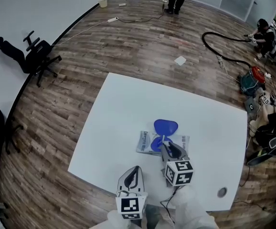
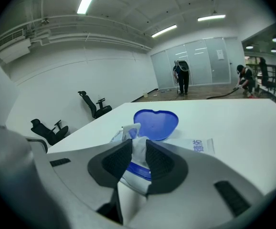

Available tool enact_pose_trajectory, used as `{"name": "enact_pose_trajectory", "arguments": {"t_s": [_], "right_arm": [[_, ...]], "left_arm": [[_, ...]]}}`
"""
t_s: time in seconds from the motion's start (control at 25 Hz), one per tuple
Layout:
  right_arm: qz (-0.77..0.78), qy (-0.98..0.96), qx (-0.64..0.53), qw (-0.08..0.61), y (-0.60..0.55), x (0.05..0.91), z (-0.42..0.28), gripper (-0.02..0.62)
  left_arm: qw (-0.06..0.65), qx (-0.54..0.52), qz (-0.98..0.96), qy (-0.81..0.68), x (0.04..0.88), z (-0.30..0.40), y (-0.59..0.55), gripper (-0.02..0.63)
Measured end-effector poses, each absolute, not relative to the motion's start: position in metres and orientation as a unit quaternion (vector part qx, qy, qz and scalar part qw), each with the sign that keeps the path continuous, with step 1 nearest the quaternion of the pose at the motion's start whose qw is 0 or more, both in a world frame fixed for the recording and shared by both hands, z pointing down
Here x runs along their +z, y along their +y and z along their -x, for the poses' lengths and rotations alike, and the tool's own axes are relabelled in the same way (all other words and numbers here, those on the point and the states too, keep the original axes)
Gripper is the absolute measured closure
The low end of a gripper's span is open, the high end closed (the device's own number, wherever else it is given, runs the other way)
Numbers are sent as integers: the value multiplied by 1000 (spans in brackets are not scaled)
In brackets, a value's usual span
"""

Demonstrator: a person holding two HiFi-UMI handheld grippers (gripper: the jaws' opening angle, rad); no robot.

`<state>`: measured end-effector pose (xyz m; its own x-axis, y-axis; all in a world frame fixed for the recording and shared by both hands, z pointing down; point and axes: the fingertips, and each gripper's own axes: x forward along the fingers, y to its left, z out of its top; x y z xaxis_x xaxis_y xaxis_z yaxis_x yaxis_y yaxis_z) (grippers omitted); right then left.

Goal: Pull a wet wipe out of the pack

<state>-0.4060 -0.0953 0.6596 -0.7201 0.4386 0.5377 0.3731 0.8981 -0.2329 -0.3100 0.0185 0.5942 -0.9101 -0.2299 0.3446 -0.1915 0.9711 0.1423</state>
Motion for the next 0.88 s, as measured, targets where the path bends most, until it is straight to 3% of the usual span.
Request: {"name": "enact_pose_trajectory", "arguments": {"t_s": [0.44, 0.88], "right_arm": [[213, -926, 62, 305, -92, 657, 402, 574], [209, -930, 67, 296, -95, 646, 392, 581]], "left_arm": [[178, -57, -92, -978, 589, 315, 33, 609], [167, -57, -100, -979, 580, 317, 29, 610]]}}
